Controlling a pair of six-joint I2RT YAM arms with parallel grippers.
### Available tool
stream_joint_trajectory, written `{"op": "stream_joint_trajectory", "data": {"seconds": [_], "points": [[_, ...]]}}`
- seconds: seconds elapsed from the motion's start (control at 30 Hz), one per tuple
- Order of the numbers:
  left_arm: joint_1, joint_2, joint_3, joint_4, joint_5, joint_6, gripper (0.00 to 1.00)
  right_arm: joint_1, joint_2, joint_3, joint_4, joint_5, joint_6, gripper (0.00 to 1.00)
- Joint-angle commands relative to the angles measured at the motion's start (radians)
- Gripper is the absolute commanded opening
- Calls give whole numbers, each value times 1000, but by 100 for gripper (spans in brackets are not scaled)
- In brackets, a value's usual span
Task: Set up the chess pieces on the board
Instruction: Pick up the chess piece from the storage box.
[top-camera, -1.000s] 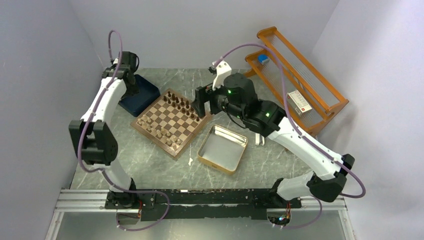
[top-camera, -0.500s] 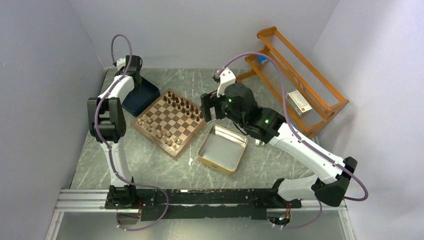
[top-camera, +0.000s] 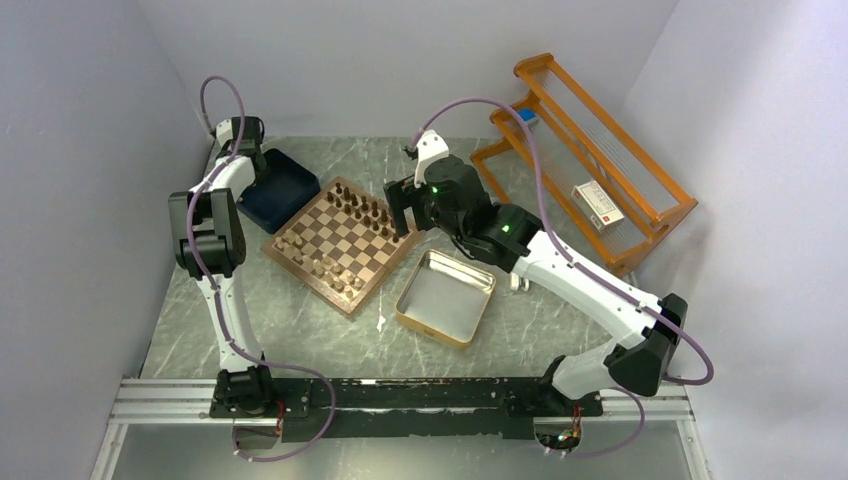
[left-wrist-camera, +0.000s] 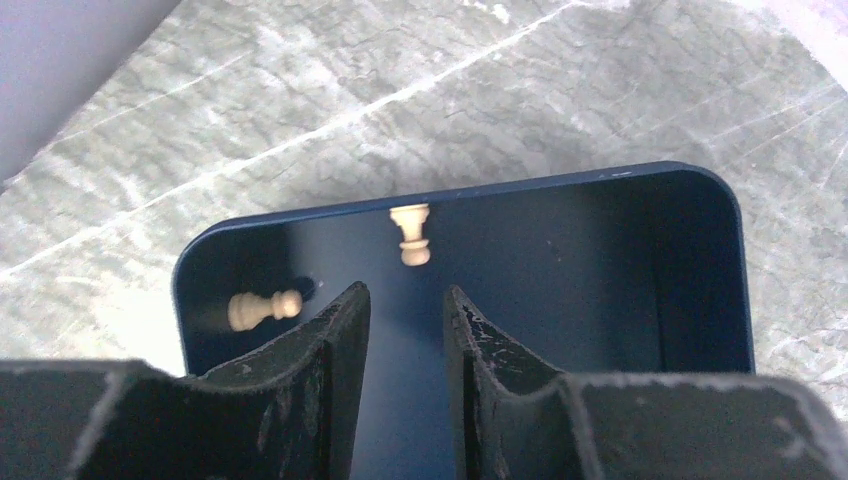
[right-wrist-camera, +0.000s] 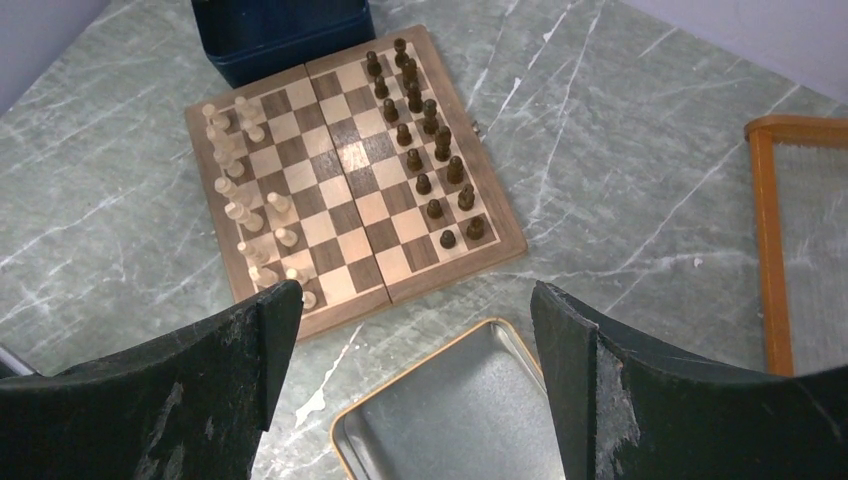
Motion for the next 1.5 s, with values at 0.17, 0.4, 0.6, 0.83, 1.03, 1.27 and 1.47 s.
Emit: {"op": "stream_joint_trajectory", "data": {"seconds": [0.17,0.4,0.6,0.83,1.03,1.27,1.47], "points": [[38,62,4,103,88,7,37,-6,18,58,28,19,-13,89],[52,117,16,123,134,12,38,-6,22,49,20,13,15,89],[56,136,12,135,165,9,34,-6,28,57,19,10,22,89],[62,128,26,89,183,20,23,-6,39,63,32,-1,20,89],[64,60,68,-53,203,41,15,-6,45,88,39,-4,29,89],[64,-112,28,-219,224,59,11,-20,62,152,6,-67,60,89],[64,-266,-50,-248,414,98,13,-112,52,90,26,-198,139,89]]}}
